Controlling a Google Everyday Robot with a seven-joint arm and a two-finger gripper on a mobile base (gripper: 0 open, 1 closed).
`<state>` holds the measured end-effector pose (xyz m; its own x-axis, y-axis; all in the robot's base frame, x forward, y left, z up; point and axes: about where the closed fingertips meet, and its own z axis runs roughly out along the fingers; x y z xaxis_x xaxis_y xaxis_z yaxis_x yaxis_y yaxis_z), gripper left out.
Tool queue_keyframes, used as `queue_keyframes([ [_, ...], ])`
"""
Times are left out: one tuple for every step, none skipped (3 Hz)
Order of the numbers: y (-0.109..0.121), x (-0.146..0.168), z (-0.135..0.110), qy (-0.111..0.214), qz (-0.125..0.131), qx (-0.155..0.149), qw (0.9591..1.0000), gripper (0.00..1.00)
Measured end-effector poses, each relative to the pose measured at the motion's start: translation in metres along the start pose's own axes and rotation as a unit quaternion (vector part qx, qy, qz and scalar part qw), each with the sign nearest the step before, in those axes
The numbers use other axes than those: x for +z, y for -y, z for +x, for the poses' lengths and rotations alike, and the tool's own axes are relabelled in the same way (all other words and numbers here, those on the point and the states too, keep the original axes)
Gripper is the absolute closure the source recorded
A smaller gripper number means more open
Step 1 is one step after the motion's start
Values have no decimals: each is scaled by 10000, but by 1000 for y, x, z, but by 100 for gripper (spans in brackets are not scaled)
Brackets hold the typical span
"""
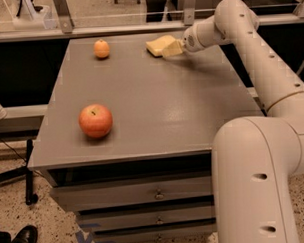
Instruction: Move sponge near orange
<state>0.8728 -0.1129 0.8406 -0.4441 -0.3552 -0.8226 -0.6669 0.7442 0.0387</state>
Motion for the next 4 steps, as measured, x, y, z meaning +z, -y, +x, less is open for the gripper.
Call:
queue_keyframes([
  [-7, 0, -2, 42, -193, 43, 9998, 63],
  [-9, -8, -7, 74, -256, -27, 9996, 87],
  [-12, -21, -16, 180, -313, -110, 9993, 100],
  [-21, -37, -38, 371, -318, -353, 9982, 100],
])
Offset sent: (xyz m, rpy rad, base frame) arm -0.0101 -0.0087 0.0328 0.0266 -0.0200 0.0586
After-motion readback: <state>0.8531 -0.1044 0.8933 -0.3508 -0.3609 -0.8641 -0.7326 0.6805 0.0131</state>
